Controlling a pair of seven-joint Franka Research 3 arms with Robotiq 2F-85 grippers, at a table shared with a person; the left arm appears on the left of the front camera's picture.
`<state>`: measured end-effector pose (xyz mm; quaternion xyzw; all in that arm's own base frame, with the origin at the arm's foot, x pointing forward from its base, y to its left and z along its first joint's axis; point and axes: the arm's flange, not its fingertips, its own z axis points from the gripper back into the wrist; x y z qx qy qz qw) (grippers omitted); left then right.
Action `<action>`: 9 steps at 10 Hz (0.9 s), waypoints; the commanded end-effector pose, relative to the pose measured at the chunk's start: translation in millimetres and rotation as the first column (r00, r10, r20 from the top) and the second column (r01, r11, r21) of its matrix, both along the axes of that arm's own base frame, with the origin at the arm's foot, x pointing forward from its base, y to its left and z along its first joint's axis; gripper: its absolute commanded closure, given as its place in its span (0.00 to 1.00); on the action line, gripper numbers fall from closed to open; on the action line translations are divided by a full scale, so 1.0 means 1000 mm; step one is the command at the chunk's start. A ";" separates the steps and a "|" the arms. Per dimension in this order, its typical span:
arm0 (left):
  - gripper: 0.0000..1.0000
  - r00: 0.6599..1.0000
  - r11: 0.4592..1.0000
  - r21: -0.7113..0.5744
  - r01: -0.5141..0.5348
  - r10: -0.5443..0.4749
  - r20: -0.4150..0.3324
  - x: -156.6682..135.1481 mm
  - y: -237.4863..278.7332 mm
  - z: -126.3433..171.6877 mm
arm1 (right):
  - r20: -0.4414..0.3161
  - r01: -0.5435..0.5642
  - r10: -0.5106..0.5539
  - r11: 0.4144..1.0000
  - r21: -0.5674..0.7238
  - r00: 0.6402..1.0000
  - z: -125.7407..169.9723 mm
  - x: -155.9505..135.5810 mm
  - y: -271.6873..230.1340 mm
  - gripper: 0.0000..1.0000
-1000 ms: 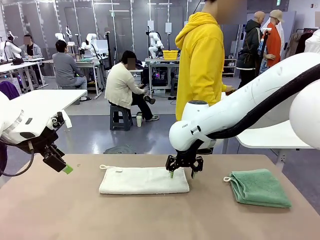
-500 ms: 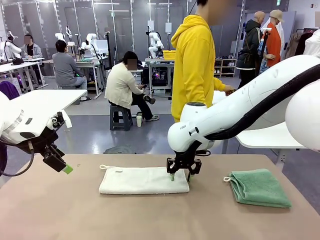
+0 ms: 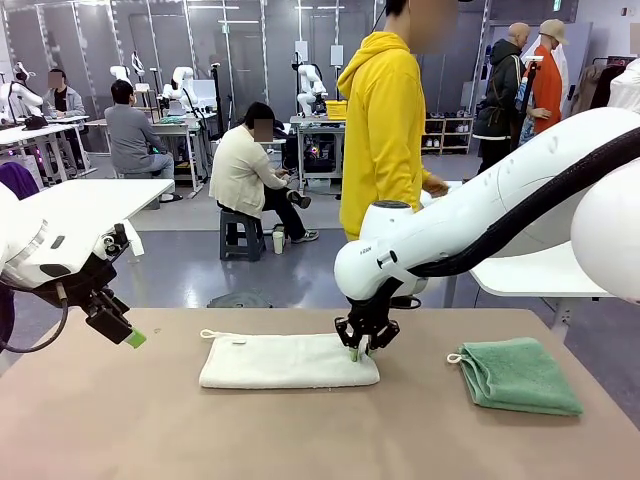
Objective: Fold the towels and place them in the basket.
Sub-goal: When a person lays out a Towel with hook on the table, fold it in half twice.
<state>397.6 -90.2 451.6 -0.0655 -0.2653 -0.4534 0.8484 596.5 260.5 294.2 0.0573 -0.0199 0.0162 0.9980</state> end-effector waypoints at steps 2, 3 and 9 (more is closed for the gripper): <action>0.00 1.000 1.000 0.012 -0.017 0.017 0.002 -0.001 -0.002 0.002 | -0.009 0.042 -0.042 0.999 -0.019 0.999 -0.002 -0.001 0.004 1.00; 0.00 1.000 1.000 0.012 -0.017 0.017 0.002 -0.001 -0.002 0.002 | -0.005 0.040 -0.040 0.999 -0.025 0.999 0.002 -0.002 0.004 1.00; 0.00 1.000 1.000 0.012 -0.017 0.017 0.002 -0.001 -0.002 0.002 | -0.013 0.019 -0.022 0.974 -0.224 1.000 0.071 -0.015 -0.052 1.00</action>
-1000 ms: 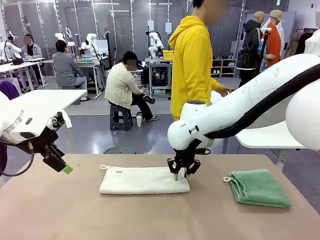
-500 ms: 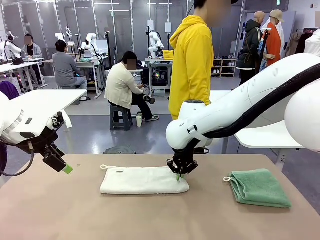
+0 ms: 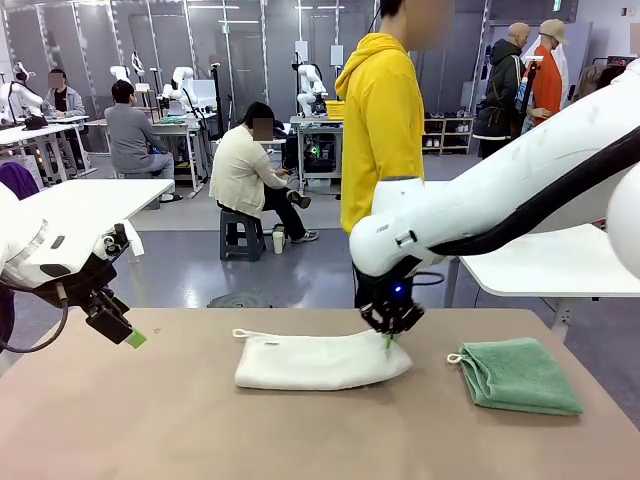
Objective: Fold the towels and place them in the basket.
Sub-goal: When a person lays out a Towel with hook on the table, fold it in half twice.
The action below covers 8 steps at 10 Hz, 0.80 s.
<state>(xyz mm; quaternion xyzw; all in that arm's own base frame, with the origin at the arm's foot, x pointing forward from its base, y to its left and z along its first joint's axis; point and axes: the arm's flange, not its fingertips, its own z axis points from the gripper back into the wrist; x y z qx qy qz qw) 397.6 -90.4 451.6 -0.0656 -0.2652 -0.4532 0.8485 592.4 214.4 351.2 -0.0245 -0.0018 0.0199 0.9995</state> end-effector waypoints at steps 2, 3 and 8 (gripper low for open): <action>0.00 1.000 1.000 0.013 -0.017 0.016 0.002 -0.001 -0.002 0.002 | 0.071 -0.050 0.053 0.998 -0.034 0.996 0.050 -0.018 -0.004 1.00; 0.00 1.000 1.000 0.013 -0.017 0.016 0.002 -0.001 -0.002 0.002 | 0.093 -0.113 0.110 0.993 0.031 0.990 0.065 -0.020 0.007 1.00; 0.00 1.000 1.000 0.013 -0.017 0.016 0.002 -0.001 -0.002 0.002 | 0.076 -0.180 0.171 0.974 0.140 0.982 0.070 -0.006 0.091 1.00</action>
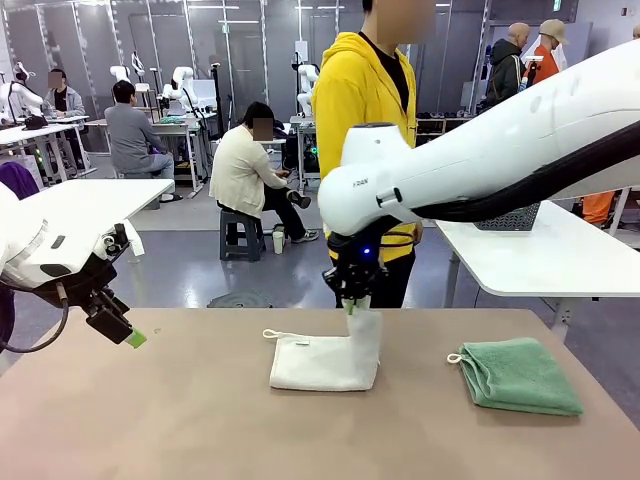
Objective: Fold the towels and place them in the basket.
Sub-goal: When a person lays out a Towel with hook on the table, fold it in half twice.
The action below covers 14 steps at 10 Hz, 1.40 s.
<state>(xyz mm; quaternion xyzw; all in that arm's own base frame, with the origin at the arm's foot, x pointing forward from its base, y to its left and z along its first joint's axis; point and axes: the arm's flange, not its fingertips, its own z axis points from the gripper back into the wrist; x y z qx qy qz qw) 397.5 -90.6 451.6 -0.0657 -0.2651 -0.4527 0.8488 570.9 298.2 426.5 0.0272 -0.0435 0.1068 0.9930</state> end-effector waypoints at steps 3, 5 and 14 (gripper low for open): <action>0.00 1.000 1.000 0.013 -0.015 0.015 0.003 -0.001 -0.002 0.002 | -0.059 0.001 0.004 0.996 0.090 0.998 -0.026 0.028 0.039 1.00; 0.00 1.000 1.000 0.013 -0.015 0.015 0.003 -0.001 -0.002 0.002 | -0.104 -0.018 0.029 0.994 0.109 0.994 -0.045 0.036 0.058 1.00; 0.00 1.000 1.000 0.013 -0.015 0.015 0.003 -0.001 -0.002 0.002 | -0.178 -0.054 0.070 0.994 0.094 0.981 -0.078 0.039 0.092 1.00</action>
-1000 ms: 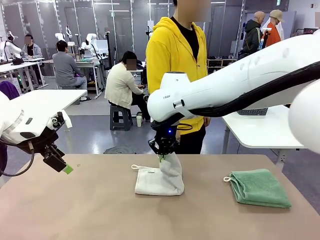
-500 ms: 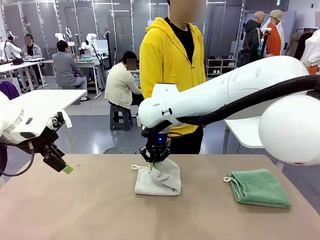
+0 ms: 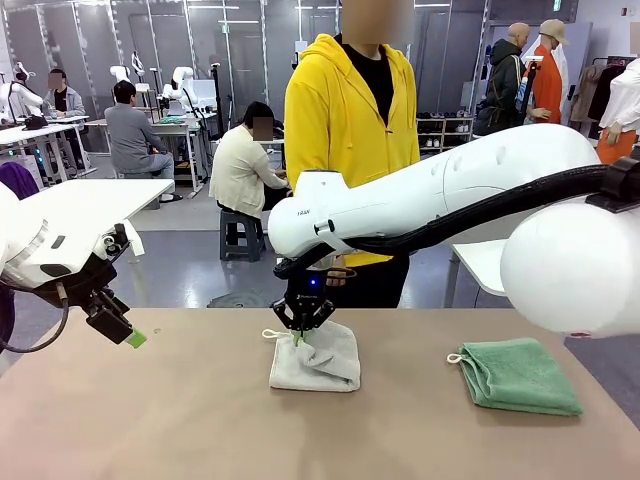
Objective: Fold the towels and place them in the basket.
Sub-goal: When a person lays out a Towel with hook on the table, fold it in half twice.
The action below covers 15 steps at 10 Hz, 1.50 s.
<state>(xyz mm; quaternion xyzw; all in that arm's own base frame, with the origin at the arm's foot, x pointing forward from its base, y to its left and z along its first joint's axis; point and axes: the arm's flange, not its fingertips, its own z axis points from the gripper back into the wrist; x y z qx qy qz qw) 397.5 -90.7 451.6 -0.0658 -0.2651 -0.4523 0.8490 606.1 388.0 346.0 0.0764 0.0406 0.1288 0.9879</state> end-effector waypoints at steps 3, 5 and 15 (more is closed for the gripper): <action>0.00 1.000 1.000 0.013 -0.015 0.015 0.003 -0.001 -0.001 0.002 | 0.005 -0.002 0.002 1.000 0.016 1.000 0.004 0.004 0.002 0.62; 0.00 1.000 1.000 0.013 -0.015 0.015 0.003 -0.001 -0.001 0.002 | 0.004 -0.004 0.004 1.000 0.020 1.000 0.004 0.002 0.002 0.27; 0.00 1.000 1.000 0.013 -0.015 0.015 0.003 -0.001 -0.001 0.002 | 0.020 0.032 -0.033 0.997 0.064 0.999 0.020 0.005 -0.001 0.00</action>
